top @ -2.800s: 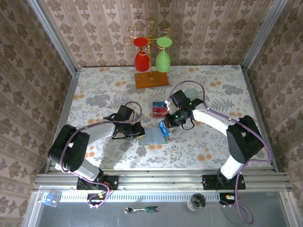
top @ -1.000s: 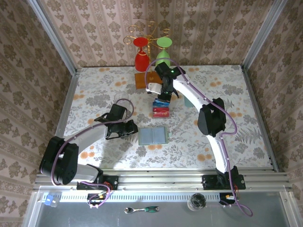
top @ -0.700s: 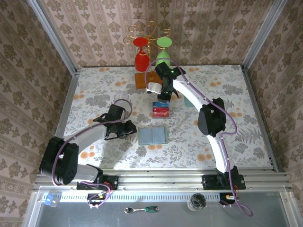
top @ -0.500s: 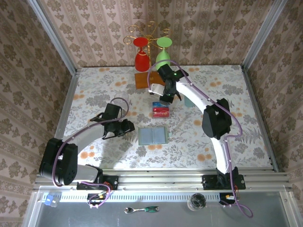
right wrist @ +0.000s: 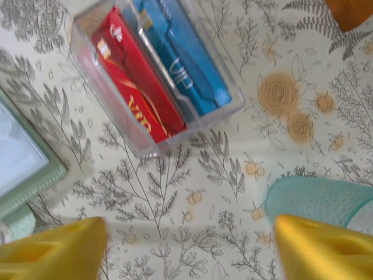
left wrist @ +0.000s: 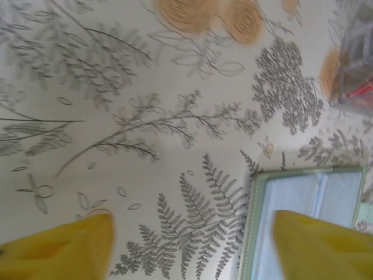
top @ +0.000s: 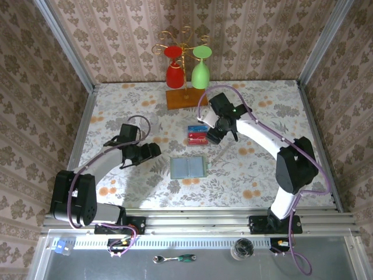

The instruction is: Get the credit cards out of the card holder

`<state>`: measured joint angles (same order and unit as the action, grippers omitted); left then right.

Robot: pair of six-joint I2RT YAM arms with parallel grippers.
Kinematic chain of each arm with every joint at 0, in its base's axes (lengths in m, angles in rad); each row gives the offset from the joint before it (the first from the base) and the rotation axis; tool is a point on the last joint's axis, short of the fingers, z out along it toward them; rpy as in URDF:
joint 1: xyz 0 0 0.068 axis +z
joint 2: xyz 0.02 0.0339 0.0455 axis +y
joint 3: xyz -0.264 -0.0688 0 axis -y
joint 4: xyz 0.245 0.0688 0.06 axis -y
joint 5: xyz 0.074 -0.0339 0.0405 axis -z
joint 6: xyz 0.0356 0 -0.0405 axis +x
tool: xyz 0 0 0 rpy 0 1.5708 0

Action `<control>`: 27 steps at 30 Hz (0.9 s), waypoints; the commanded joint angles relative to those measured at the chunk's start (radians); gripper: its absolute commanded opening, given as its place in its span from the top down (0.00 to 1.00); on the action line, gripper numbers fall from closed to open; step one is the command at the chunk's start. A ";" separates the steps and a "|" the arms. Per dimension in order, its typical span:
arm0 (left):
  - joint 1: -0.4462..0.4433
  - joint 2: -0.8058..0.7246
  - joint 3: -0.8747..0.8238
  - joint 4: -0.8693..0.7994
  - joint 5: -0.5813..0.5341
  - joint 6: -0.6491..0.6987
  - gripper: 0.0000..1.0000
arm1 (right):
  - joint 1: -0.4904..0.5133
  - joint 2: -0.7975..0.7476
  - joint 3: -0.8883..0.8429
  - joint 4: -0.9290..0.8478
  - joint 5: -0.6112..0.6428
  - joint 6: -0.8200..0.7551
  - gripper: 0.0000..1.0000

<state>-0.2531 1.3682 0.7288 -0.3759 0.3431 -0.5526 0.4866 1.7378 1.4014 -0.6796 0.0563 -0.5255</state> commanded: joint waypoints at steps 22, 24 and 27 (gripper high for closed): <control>0.171 -0.058 0.041 0.090 -0.608 0.266 0.00 | -0.335 -0.371 -0.731 0.774 0.189 0.487 0.00; 0.181 -0.080 0.003 0.171 -0.650 0.316 0.00 | -0.365 -0.371 -0.772 0.864 0.189 0.510 0.00; 0.191 -0.112 -0.104 0.391 -0.706 0.394 0.00 | -0.392 -0.360 -0.823 1.005 0.206 0.523 0.00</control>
<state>-0.0738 1.2839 0.6979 -0.1837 -0.2523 -0.2646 0.1101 1.3918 0.6090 0.1104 0.2333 -0.0647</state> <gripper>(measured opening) 0.999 0.999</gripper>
